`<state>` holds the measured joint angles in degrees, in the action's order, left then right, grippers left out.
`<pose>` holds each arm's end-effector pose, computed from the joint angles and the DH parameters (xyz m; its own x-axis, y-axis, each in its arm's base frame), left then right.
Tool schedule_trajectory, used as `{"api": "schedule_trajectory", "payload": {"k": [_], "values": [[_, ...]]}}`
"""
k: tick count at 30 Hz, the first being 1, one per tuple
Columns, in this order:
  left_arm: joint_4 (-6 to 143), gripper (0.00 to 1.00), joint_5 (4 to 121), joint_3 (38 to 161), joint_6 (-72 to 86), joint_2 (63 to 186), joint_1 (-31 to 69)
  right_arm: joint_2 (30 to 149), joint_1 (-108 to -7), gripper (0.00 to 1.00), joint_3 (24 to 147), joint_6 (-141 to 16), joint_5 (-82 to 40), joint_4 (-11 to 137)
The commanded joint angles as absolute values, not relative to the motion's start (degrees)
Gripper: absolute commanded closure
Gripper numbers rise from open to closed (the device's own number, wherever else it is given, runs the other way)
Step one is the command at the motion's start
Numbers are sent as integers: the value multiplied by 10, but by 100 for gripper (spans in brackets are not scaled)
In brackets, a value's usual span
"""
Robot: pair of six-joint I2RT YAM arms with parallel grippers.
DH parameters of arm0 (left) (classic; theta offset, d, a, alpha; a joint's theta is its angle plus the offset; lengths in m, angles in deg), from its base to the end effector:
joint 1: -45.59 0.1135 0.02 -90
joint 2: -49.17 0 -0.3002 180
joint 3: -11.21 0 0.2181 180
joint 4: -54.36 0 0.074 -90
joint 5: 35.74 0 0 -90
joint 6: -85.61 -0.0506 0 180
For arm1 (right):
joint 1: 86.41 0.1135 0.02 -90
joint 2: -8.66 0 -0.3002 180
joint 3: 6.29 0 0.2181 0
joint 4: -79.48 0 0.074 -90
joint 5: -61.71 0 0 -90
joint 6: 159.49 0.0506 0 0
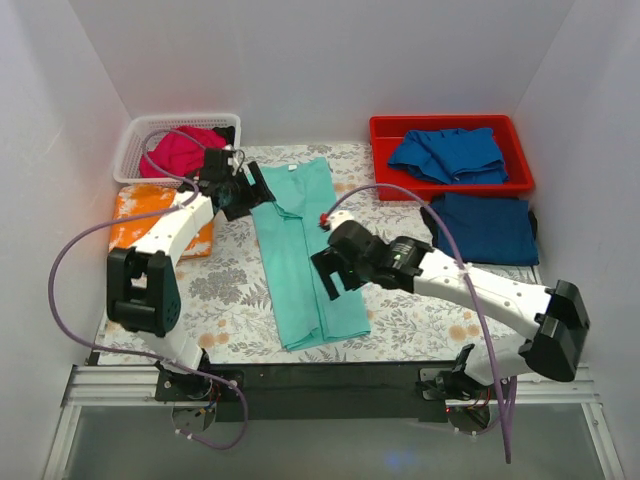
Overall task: Fold and stack the t-shirts
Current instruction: Rotate the tshirt 80 degrees
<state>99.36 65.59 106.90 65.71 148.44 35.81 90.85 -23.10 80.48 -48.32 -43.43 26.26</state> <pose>0.3608 -0.0723 0.3035 -0.5286 -0.8444 -0.0867 -0.5946 0.4412 -0.6722 0.1366 0.2422 0.3361 -0.5978 -0.4131 -0.6870 -0.6102 0.7903 0.0558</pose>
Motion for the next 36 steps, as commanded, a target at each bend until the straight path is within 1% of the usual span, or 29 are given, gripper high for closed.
{"api": "schedule_trajectory", "payload": {"k": [1,3,4,5,8,9,10,11,13,14,16,19,23,31,36], "values": [[1020,19,606,949,696,1372,300,866,-304,2,725,-439,-494,241],[1036,17,609,905,737,1316,265,827,-354,7,687,-429,-488,238],[1049,17,612,863,750,1298,256,815,-371,9,676,-420,-483,239],[1054,21,616,844,785,1282,232,799,-382,12,659,-417,-477,239],[1093,29,620,775,856,1223,192,778,-410,16,647,-400,-441,236],[1105,33,610,756,875,1205,181,775,-410,17,642,-395,-436,240],[1128,35,586,739,895,1168,171,773,-411,19,632,-392,-429,245],[1135,39,579,698,911,1144,156,775,-411,23,625,-387,-420,252],[1153,46,588,661,961,1103,151,779,-413,27,609,-378,-393,252],[1160,49,591,644,977,1062,145,777,-413,30,603,-372,-381,260],[1175,53,594,602,1013,1025,135,765,-413,30,573,-364,-349,279],[1193,57,591,570,1041,985,120,748,-413,30,537,-364,-317,312],[1190,60,580,565,1058,999,84,756,-413,30,515,-373,-270,332],[1143,60,553,592,1108,1159,-22,755,-413,28,493,-378,-249,357],[1114,60,553,612,1117,1171,-45,748,-413,28,479,-382,-235,365]]}}
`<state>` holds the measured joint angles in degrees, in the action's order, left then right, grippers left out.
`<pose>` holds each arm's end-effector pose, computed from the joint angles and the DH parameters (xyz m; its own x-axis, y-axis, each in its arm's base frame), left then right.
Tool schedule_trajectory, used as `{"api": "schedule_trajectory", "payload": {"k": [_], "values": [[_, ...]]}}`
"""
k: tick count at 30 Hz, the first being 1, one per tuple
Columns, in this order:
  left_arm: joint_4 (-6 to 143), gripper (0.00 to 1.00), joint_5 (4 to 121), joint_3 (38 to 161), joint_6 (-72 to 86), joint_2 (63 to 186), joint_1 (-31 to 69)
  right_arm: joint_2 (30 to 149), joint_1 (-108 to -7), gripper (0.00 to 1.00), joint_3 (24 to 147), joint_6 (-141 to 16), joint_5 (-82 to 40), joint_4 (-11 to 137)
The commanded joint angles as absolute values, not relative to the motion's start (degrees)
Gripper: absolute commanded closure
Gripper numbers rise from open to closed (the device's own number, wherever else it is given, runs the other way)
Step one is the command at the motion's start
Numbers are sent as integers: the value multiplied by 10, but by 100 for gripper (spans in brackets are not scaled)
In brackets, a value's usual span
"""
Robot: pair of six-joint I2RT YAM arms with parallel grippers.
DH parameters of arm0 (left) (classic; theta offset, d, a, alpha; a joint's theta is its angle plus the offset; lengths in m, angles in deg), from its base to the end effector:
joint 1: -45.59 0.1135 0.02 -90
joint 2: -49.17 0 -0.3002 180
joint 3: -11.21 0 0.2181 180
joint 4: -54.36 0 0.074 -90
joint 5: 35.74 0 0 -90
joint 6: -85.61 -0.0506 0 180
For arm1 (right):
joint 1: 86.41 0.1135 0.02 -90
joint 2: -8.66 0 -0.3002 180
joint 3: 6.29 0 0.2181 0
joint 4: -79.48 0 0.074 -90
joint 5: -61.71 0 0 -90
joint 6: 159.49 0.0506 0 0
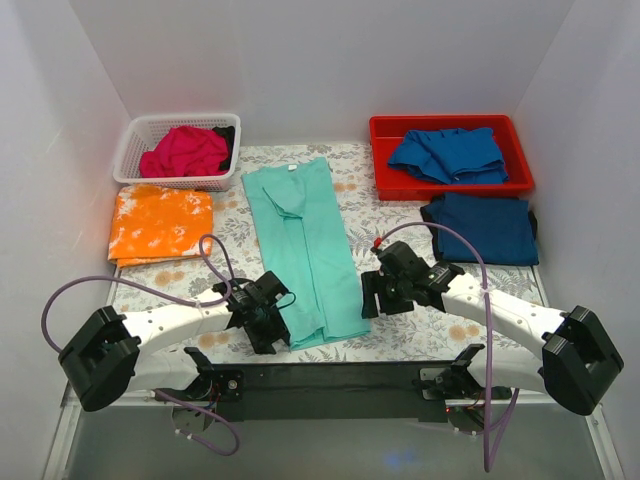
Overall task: Fold and stack the t-shirts
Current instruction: Rotate the tshirt 80 degrees
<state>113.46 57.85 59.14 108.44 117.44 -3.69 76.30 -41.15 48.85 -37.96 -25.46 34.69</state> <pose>0.0864 -0.1053 0.1942 -0.4552 -0.8811 0.1278 -0.8875 0.4375 -0.1450 0.1292 0.1339 0.2391 -0.8856 -0.1517 -0.4389 -0.3110 0.8956 0.3180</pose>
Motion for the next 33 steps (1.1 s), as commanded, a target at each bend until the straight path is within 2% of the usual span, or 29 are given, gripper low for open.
{"api": "schedule_trajectory", "payload": {"k": [1,9,25,33], "values": [[1119,60,551,617,1116,1166,-46,747,-413,28,477,-382,-235,365],[1181,62,521,687,1115,1139,-48,742,-412,29,472,-382,-237,364],[1076,62,586,541,1149,1136,-55,752,-413,29,456,-379,-229,372],[1111,62,562,577,1148,1102,-55,754,-413,28,454,-379,-218,386]]}}
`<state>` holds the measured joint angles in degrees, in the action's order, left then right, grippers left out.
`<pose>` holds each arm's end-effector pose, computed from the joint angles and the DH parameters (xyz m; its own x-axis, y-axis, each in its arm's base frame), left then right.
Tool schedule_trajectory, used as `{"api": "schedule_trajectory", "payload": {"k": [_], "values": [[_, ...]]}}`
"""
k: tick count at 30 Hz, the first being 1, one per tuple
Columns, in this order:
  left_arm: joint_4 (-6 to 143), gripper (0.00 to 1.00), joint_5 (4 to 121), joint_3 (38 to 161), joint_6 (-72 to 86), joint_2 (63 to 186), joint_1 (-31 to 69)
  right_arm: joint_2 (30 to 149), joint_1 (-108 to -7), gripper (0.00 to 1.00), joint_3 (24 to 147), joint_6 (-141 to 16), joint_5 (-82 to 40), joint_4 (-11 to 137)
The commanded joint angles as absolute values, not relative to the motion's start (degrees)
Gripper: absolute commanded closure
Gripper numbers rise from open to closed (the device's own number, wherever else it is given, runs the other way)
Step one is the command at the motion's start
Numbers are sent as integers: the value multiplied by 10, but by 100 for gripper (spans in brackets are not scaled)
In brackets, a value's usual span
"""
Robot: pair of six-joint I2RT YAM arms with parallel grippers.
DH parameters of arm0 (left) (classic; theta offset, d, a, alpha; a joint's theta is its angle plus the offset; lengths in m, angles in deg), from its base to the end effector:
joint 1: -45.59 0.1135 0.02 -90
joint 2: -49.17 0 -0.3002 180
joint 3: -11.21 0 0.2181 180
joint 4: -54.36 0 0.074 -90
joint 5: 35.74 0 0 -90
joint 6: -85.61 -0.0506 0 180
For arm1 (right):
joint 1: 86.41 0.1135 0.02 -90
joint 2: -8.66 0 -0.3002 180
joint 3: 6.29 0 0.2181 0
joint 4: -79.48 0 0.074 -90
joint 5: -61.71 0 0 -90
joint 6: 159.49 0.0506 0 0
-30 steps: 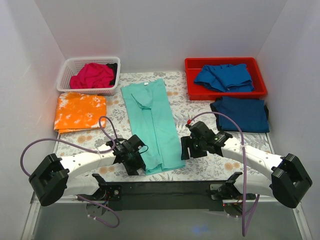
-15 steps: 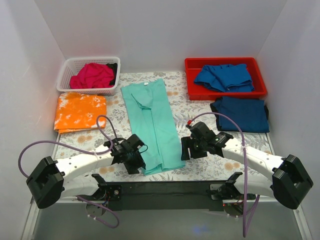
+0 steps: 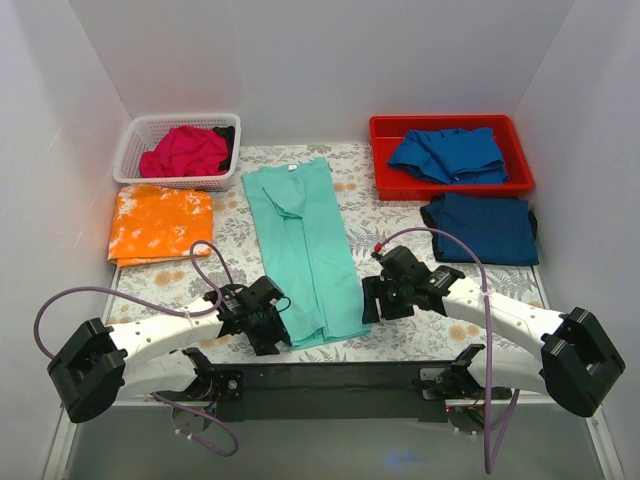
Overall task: Fold and stack the t-shirts
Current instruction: Rotate the tshirt 80 degrees
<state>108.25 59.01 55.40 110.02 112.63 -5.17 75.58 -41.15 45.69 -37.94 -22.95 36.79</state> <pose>0.0776 -0.1016 0.1910 -0.4665 -0.8635 0.1919 -0.8766 0.4222 -0.2311 0.1231 0.1309 0.2284 -0.8950 -0.1631 -0.4151 -0.3215 0.8810 0.3471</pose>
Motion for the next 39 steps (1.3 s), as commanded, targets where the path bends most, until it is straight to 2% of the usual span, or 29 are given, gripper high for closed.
{"api": "schedule_trajectory", "payload": {"k": [1,7,13,20,28,33,36,38,39], "values": [[1132,62,551,586,1147,1094,-55,753,-412,28,454,-379,-218,386],[1162,61,528,636,1136,1074,-54,761,-413,29,454,-379,-218,387],[1131,61,542,619,1127,1136,-55,764,-412,29,454,-377,-220,388],[1070,60,538,575,1132,1148,-55,764,-413,29,447,-374,-216,393],[1058,61,542,578,1117,1207,-55,768,-413,29,433,-371,-203,402],[1074,67,542,580,1115,1215,-55,772,-412,29,417,-370,-185,424],[1089,75,542,576,1121,1201,-55,781,-412,29,412,-368,-176,436],[1095,84,542,564,1127,1194,-55,790,-412,29,411,-366,-171,446],[1096,85,542,560,1129,1190,-55,792,-411,29,411,-366,-170,448]]}}
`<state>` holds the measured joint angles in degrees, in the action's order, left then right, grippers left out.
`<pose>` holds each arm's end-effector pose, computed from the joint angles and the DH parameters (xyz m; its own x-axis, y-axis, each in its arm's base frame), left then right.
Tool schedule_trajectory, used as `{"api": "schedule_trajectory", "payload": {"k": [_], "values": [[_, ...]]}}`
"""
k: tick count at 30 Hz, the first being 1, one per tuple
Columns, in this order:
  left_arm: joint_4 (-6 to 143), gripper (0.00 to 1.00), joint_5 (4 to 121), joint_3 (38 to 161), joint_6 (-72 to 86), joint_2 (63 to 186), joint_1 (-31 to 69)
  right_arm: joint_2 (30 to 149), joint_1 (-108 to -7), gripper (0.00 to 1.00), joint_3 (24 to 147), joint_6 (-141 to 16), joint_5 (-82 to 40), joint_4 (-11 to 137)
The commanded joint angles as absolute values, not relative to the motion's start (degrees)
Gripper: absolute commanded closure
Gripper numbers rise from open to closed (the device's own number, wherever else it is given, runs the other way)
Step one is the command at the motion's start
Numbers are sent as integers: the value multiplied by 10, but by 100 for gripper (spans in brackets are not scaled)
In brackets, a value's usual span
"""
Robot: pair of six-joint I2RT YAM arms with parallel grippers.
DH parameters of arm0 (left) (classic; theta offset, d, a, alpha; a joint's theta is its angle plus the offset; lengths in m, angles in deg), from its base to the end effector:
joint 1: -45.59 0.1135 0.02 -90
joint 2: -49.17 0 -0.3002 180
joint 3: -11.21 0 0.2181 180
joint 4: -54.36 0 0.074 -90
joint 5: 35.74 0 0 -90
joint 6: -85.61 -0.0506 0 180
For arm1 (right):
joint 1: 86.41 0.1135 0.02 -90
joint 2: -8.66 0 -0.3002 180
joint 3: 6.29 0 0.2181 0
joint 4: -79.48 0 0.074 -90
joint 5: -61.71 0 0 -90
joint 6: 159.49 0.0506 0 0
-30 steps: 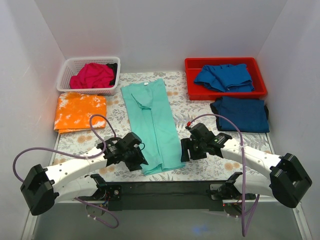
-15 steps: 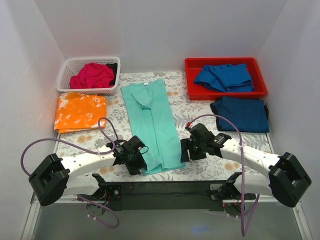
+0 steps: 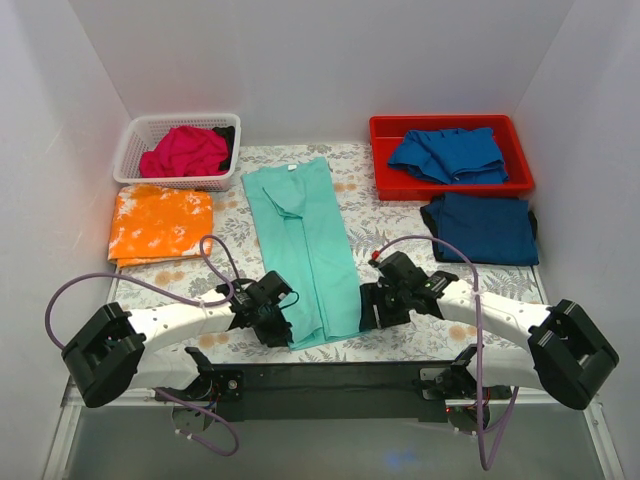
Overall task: Fold and stack the t-shirts
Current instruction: Rotate the tshirt 80 degrees
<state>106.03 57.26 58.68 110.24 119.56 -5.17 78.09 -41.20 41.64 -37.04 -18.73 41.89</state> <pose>0.0949 -0.1203 0.1913 -0.4569 -0.8756 0.1566 -0.8803 0.4199 -0.2205 0.1216 0.1344 0.2083 -0.9178 -0.1735 -0.3570 -0.3170 0.8619 0.3959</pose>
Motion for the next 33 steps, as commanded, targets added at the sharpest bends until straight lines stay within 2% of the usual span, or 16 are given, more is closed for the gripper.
{"api": "schedule_trajectory", "payload": {"k": [1,5,8,12,14,15,17,19,20,22,23,25,27,29,31,33], "values": [[1096,86,542,550,1131,1183,-55,799,-411,29,409,-366,-170,451],[1094,92,542,538,1137,1175,-55,818,-407,29,405,-366,-168,477],[1093,92,542,538,1136,1178,-55,842,-404,36,412,-365,-161,484],[1086,92,542,537,1130,1184,-55,850,-390,61,412,-359,-161,483],[1082,92,542,536,1124,1185,-55,842,-390,69,405,-355,-163,478],[1083,92,542,535,1123,1185,-55,839,-390,77,401,-353,-166,475],[1079,92,558,535,1121,1183,-55,827,-390,85,393,-350,-170,463],[1074,86,561,535,1117,1179,-55,813,-390,95,386,-349,-177,452],[1073,70,561,535,1117,1178,-55,807,-389,98,383,-348,-179,451],[1072,59,565,542,1113,1175,-55,799,-390,99,380,-347,-184,449],[1071,48,565,543,1108,1174,-55,799,-390,99,379,-346,-184,449],[1072,45,566,548,1106,1174,-55,802,-390,99,380,-345,-184,449],[1071,47,566,548,1105,1176,-55,805,-390,99,382,-344,-184,448],[1072,55,570,547,1103,1182,-55,807,-390,99,385,-343,-185,450],[1074,67,574,542,1104,1185,-55,807,-390,99,388,-342,-187,450],[1075,71,575,535,1107,1183,-55,807,-390,99,389,-342,-188,450]]}}
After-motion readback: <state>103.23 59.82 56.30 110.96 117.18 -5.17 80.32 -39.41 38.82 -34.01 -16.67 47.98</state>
